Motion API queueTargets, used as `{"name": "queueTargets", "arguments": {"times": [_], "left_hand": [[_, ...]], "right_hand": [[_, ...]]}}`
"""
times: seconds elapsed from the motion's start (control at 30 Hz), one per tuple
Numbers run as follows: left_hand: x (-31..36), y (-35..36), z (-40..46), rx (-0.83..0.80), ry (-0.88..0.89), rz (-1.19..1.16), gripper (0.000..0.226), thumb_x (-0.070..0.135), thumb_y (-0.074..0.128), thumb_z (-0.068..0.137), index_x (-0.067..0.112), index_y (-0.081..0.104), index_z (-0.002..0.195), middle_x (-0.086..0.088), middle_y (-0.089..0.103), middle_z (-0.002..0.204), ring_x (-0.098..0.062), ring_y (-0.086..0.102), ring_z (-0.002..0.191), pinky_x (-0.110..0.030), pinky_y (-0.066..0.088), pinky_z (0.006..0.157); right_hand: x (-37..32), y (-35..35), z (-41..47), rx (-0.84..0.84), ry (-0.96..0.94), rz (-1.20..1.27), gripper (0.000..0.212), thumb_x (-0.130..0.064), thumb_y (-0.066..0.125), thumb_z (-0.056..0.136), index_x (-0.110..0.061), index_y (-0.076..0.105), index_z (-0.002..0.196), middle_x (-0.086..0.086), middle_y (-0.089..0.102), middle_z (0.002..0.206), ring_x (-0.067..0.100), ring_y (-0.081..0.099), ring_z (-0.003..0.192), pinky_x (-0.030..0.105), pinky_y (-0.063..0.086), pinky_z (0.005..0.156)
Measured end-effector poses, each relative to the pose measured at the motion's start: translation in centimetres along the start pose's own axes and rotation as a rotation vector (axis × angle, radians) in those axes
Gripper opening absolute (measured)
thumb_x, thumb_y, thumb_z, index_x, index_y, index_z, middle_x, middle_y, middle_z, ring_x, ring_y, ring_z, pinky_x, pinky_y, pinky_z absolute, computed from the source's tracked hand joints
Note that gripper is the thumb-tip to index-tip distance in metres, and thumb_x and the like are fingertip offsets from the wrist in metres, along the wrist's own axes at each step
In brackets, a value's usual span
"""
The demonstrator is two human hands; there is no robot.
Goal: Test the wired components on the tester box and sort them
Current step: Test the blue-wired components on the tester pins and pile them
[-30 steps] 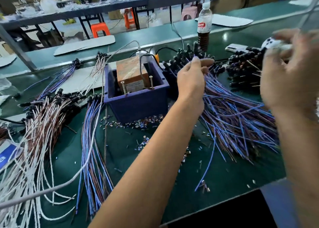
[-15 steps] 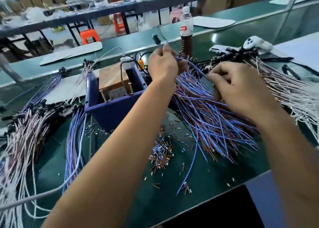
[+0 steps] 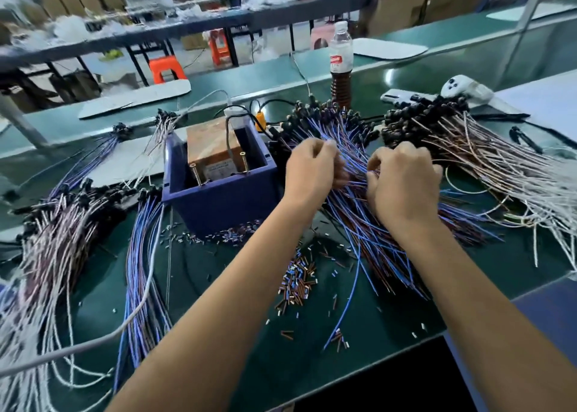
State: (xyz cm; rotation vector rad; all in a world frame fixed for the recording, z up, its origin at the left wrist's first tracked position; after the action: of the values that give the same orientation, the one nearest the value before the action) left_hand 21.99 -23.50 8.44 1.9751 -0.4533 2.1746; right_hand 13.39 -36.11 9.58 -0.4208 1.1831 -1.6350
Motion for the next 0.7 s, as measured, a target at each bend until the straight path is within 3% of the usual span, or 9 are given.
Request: {"name": "queueTargets", "arguments": {"times": [0.07,0.13,0.23,0.3,0.4,0.5,0.57,0.63,0.7], "left_hand": [[-0.4,-0.3,-2.3,-0.215,0.043,0.197,0.031,0.015,0.045,0.109,0.000,0.060,0.085,-0.010,0.064,0.069,-0.021,0.060,0.053,-0.029,0.051,0.048],[-1.4,-1.3,-4.7,-0.470,-0.027,0.340,0.028,0.008,0.046,0.106,0.001,0.061,0.083,-0.007,0.062,0.064,-0.017,0.056,0.046,-0.023,0.042,0.040],[-2.7,-5.3,-7.8,-0.762,-0.198,0.576,0.024,-0.001,0.047,0.096,0.006,0.063,0.080,-0.007,0.066,0.067,-0.014,0.057,0.046,-0.021,0.040,0.040],[-3.2,-9.0,-9.2,-0.820,-0.301,0.695,0.019,0.001,0.051,0.093,0.004,0.066,0.082,-0.007,0.068,0.068,-0.017,0.058,0.049,-0.023,0.041,0.043],[-3.8,-15.5,-10.2,-0.707,-0.412,0.832,0.018,0.002,0.053,0.090,0.003,0.068,0.080,-0.005,0.069,0.064,-0.016,0.058,0.047,-0.020,0.040,0.042],[-4.2,-22.8,-9.5,-0.481,-0.476,1.123,0.023,0.004,0.049,0.088,0.006,0.069,0.077,-0.004,0.074,0.067,-0.014,0.065,0.050,-0.022,0.046,0.045],[-3.8,-26.8,-8.5,-0.238,-0.443,1.270,0.020,0.009,0.053,0.087,0.009,0.071,0.078,-0.007,0.076,0.075,-0.020,0.071,0.064,-0.027,0.054,0.056],[-2.9,-29.1,-7.8,0.023,-0.339,1.346,0.012,0.013,0.057,0.088,0.014,0.066,0.080,-0.011,0.074,0.088,-0.027,0.067,0.076,-0.030,0.052,0.067],[-2.7,-29.8,-7.3,0.192,-0.246,1.325,0.010,0.012,0.058,0.086,0.020,0.063,0.081,-0.012,0.071,0.094,-0.029,0.060,0.082,-0.032,0.046,0.071]], "right_hand": [[-1.5,-0.6,-0.6,0.035,-0.048,0.086,0.012,-0.021,0.069,0.096,-0.018,0.071,0.108,0.011,0.065,0.108,0.036,0.057,0.106,0.046,0.045,0.086],[-3.9,-0.9,-1.6,0.026,-0.131,0.198,0.005,-0.019,0.068,0.094,-0.018,0.071,0.098,0.009,0.070,0.097,0.035,0.062,0.096,0.043,0.049,0.081],[-9.1,-0.2,-3.7,-0.120,-0.278,0.329,0.007,-0.025,0.068,0.093,-0.021,0.071,0.089,0.004,0.073,0.084,0.030,0.067,0.083,0.041,0.055,0.075],[-12.7,0.7,-5.6,-0.271,-0.369,0.355,0.011,-0.032,0.069,0.093,-0.022,0.072,0.089,0.000,0.073,0.085,0.027,0.067,0.081,0.038,0.056,0.073],[-17.9,2.7,-8.8,-0.455,-0.518,0.266,0.008,-0.029,0.069,0.091,-0.021,0.070,0.089,0.004,0.068,0.086,0.032,0.065,0.078,0.035,0.049,0.064],[-23.5,4.7,-11.7,-0.545,-0.629,0.273,0.007,-0.020,0.063,0.091,-0.016,0.061,0.086,0.008,0.059,0.079,0.038,0.065,0.076,0.036,0.042,0.061],[-27.0,6.3,-13.3,-0.629,-0.613,0.335,0.013,-0.025,0.060,0.096,-0.014,0.067,0.097,0.013,0.067,0.091,0.040,0.069,0.086,0.034,0.043,0.064],[-29.5,8.4,-14.5,-0.728,-0.593,0.307,0.025,-0.035,0.056,0.103,-0.013,0.068,0.108,0.015,0.070,0.109,0.039,0.068,0.101,0.034,0.043,0.071],[-31.1,10.0,-14.8,-0.740,-0.633,0.210,0.022,-0.031,0.053,0.105,-0.013,0.066,0.108,0.012,0.070,0.118,0.037,0.066,0.108,0.034,0.043,0.072]]}}
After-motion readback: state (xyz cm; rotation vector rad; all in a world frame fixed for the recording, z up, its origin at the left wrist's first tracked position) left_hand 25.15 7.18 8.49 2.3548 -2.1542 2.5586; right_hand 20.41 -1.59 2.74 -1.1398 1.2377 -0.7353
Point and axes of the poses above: each hand's wrist, its own z-axis towards the middle knuckle, its own y-axis out of the palm, x = y × z, the point moved 7 cm from there along z, towards the middle knuckle
